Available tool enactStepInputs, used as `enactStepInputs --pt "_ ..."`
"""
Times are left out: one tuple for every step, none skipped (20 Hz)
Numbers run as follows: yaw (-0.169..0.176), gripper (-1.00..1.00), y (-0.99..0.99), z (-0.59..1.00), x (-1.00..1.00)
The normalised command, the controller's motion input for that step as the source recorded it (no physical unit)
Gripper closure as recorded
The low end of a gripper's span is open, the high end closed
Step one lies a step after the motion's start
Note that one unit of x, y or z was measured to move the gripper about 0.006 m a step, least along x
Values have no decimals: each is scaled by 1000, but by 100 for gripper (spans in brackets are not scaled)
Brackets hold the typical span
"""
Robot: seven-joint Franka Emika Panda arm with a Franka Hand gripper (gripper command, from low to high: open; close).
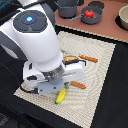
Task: Interact with the objects in diverse but meaningful ways.
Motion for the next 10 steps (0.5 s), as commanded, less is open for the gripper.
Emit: enactStepInputs --pt "-12 -100 34 1000 0" --pt "0 -100 174 1000 -57" --pt "0 -100 234 934 -151" --pt "0 -100 254 834 -246" --pt "0 -100 309 729 -403" --pt "0 -100 326 606 -474" --pt "14 -100 289 471 -554" --pt "31 -100 263 394 -649" --pt "40 -100 289 311 -777" --pt "42 -100 337 260 -874"
